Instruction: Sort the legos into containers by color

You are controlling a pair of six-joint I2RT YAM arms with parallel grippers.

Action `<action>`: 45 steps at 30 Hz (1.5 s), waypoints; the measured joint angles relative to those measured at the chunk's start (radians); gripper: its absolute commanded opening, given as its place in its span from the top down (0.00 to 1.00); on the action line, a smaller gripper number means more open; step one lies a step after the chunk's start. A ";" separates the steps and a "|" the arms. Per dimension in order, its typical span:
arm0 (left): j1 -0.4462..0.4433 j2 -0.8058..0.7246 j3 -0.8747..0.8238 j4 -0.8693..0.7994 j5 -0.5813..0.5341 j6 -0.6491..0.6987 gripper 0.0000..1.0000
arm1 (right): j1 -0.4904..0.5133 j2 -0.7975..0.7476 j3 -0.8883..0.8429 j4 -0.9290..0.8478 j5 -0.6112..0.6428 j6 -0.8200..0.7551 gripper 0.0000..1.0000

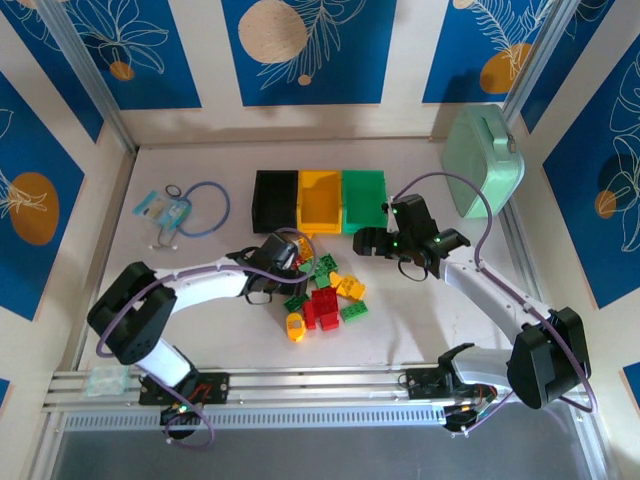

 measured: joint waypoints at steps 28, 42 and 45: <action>-0.011 0.034 0.023 -0.030 -0.071 -0.009 0.65 | 0.002 -0.013 -0.025 0.010 0.004 0.007 0.12; -0.006 -0.103 0.051 -0.107 -0.133 0.002 0.66 | 0.002 -0.022 -0.030 0.008 -0.011 0.008 0.13; 0.007 -0.114 0.076 -0.120 -0.135 0.014 0.66 | 0.003 -0.022 -0.030 0.006 -0.028 0.008 0.13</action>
